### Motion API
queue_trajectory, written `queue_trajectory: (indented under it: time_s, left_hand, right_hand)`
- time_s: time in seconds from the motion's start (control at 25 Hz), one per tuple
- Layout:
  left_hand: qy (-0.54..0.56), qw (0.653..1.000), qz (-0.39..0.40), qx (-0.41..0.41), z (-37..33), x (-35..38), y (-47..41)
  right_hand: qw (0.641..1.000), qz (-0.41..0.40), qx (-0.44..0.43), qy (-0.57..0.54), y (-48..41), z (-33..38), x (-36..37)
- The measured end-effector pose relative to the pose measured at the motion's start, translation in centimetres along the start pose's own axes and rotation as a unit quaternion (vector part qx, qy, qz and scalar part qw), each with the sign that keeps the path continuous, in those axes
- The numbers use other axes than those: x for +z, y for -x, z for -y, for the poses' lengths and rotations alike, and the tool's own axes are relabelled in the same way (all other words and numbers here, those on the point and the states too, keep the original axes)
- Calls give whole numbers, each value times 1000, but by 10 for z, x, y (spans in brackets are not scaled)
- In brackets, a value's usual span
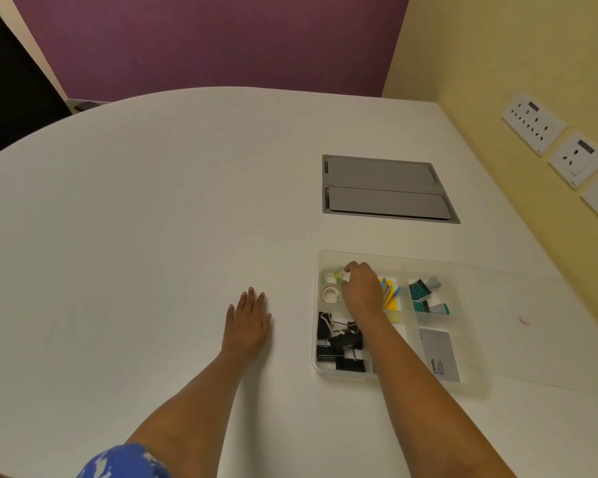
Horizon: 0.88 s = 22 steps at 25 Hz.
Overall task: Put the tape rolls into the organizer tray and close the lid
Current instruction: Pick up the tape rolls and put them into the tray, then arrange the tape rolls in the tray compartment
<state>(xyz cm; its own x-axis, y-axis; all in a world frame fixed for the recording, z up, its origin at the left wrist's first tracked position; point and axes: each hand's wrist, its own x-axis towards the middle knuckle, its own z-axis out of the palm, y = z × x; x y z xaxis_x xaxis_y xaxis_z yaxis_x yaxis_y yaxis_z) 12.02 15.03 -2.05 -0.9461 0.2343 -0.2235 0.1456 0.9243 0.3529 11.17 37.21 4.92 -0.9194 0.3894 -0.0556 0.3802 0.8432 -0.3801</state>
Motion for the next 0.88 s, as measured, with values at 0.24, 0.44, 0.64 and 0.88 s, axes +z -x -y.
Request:
queue_trajectory:
  time_s: [0.24, 0.44, 0.64, 0.88]
  left_hand:
    - [30, 997, -42, 63, -27, -25, -21]
    - [49, 989, -72, 119, -56, -36, -35]
    - [63, 981, -100, 153, -93, -36, -46]
    - [19, 988, -76, 136, -117, -25, -62]
  right_hand:
    - [999, -30, 23, 5, 5, -9, -9]
    - [999, -32, 32, 22, 8, -14, -12]
    - [999, 0, 8, 42, 1, -24, -15]
    - [993, 52, -62, 84, -15, -32, -14]
